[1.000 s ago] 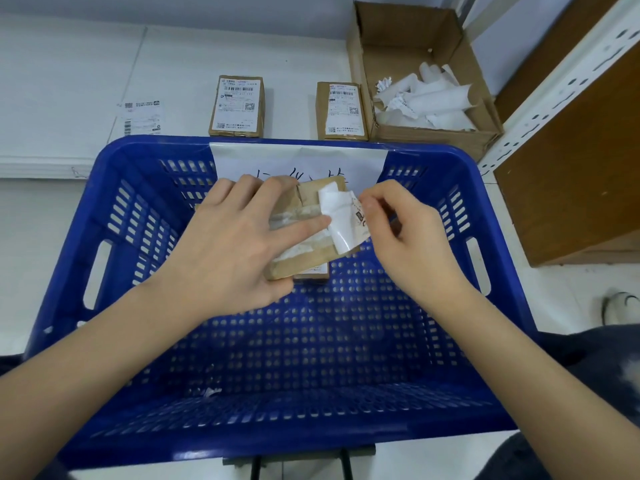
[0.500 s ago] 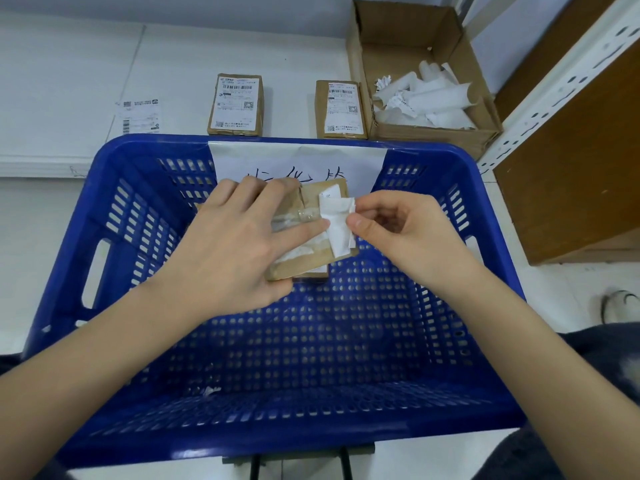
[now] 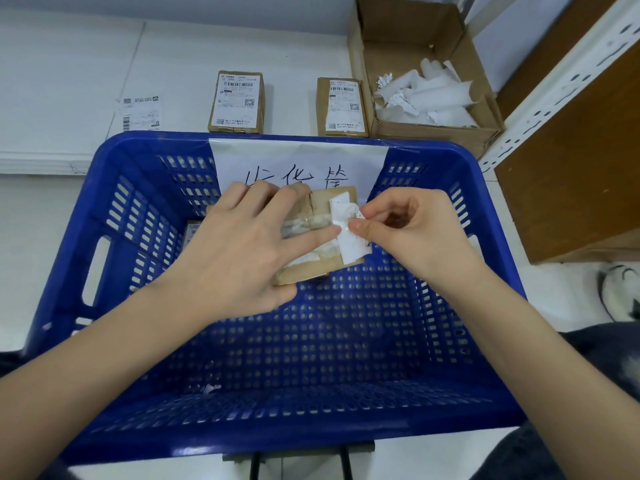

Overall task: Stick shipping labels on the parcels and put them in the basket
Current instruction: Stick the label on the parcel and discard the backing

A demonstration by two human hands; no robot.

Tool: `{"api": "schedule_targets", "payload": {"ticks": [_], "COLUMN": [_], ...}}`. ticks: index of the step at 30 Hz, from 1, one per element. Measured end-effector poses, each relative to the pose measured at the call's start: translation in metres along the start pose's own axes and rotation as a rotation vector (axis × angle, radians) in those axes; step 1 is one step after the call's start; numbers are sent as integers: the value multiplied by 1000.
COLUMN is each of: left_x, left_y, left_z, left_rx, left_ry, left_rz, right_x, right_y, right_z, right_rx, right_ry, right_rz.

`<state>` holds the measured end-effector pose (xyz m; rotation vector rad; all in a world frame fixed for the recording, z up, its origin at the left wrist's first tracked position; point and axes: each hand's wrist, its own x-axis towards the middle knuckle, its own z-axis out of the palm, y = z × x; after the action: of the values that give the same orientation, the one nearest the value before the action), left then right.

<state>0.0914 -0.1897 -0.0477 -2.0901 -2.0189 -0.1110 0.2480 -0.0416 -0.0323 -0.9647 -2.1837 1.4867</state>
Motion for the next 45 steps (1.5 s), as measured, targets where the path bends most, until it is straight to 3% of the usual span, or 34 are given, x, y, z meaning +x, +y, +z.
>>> {"api": "schedule_targets", "payload": {"ticks": [14,21,29,36,45], "left_x": [-1,-1,1,-1,0], "left_y": [-1,1,2,-1,1], "left_z": [2,1,-1,1,1], "left_rx": [0,-16,-17,7,12], "left_ry": [11,19,33,6,24], "left_rz": [-1,15,8,-32,-11], "right_x": [0,0,-1,-2,0], "right_y": [-2,-1,3,-4,2], "right_z": [-1,2,6,3,3], "right_rx": [27,102,-21,-40,-101], "right_ry": [-109,-23,60,-87,16], "right_rz": [66,40,-56,-7,59]}}
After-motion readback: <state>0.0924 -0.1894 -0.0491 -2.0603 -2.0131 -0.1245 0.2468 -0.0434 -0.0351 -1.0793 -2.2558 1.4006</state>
